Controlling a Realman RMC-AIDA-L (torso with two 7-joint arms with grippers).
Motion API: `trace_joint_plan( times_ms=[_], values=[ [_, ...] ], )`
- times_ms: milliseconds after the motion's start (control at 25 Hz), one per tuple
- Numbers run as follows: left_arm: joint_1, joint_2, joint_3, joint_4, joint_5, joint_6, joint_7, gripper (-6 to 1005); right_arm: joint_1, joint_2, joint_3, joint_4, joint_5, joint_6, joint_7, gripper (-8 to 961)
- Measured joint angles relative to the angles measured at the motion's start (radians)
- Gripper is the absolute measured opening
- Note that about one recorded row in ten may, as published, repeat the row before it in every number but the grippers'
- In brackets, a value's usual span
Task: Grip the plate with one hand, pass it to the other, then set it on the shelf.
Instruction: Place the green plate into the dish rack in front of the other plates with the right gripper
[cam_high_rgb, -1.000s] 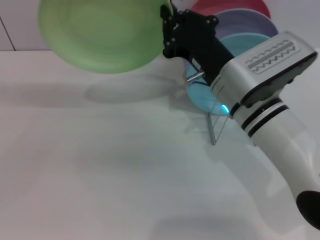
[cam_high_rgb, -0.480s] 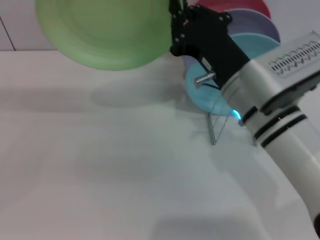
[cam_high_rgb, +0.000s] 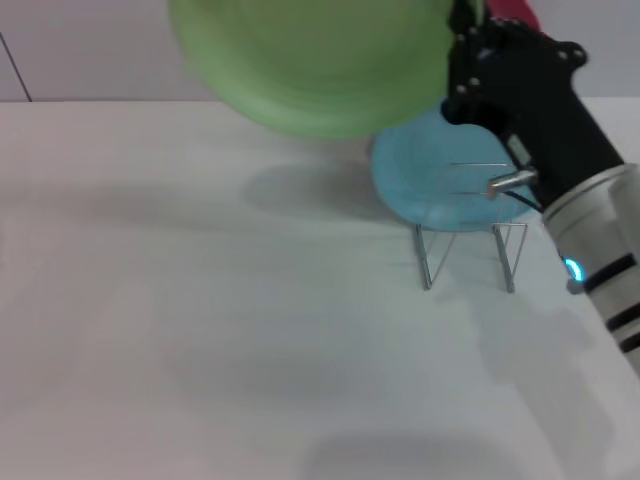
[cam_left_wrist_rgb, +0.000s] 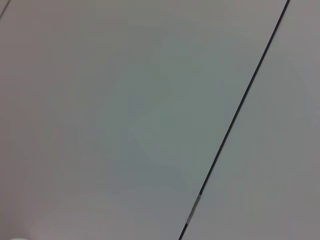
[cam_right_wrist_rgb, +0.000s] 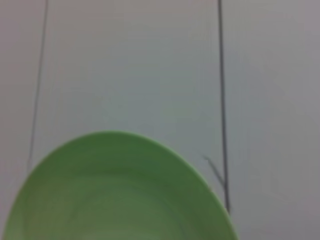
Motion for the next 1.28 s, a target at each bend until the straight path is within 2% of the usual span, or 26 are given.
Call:
trace_joint_plan(
  times_ms=[360, 560, 920, 1280],
  values=[
    [0.007, 0.000, 0.000, 0.000, -0.001, 0.000, -0.010, 489, -0.037, -0.005, 0.074, 0.021, -0.021, 0.064, 0.002, 30],
    [0.010, 0.000, 0.000, 0.000, -0.001, -0.001, -0.015, 489, -0.092, -0.003, 0.078, 0.071, -0.078, 0.086, 0.007, 30],
    [0.013, -0.002, 0.000, 0.000, 0.000, 0.002, -0.025, 489, -0.189, -0.001, 0.120, 0.203, -0.091, 0.268, 0.009, 30],
    [0.009, -0.004, 0.000, -0.001, 0.000, 0.002, -0.037, 489, -0.202, 0.000, 0.182, 0.265, -0.190, 0.372, 0.001, 30]
  ],
)
